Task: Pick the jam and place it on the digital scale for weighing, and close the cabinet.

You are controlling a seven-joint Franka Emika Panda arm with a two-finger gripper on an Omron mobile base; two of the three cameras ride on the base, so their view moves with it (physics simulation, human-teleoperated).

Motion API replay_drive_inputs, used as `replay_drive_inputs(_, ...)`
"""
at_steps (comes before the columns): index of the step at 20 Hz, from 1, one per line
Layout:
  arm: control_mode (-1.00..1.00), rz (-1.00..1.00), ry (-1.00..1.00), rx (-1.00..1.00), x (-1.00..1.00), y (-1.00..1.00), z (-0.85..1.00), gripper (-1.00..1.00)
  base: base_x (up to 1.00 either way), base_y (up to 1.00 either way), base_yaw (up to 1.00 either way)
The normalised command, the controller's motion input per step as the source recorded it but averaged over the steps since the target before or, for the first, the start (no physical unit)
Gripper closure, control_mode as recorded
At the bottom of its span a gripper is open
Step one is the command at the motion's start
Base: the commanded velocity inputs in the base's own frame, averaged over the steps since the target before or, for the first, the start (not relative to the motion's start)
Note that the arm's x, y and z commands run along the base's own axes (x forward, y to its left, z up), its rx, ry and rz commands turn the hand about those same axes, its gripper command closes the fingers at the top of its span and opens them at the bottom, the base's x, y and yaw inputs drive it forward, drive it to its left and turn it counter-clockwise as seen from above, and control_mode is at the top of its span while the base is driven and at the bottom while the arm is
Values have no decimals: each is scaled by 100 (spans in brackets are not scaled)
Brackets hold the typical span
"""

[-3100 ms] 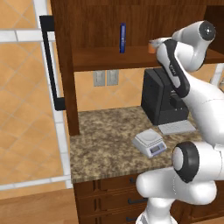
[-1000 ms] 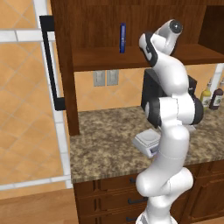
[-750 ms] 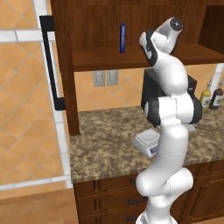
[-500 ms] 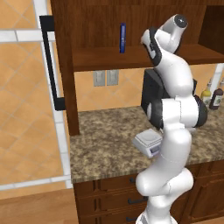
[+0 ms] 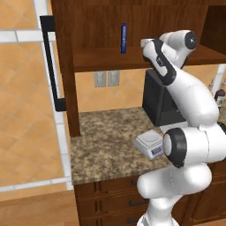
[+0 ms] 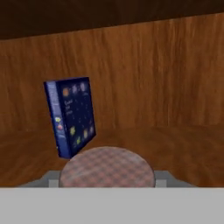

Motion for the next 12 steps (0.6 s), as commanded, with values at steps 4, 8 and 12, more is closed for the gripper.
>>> replay_drive_inputs(4,-100,14,-13,0,-100,-2,59,100,0,0,0)
replay_drive_inputs(8,-100,24,-3,0,-100,-15,41,100,0,0,0)
replay_drive_inputs(12,-100,32,-5,0,-100,-29,-7,100,0,0,0)
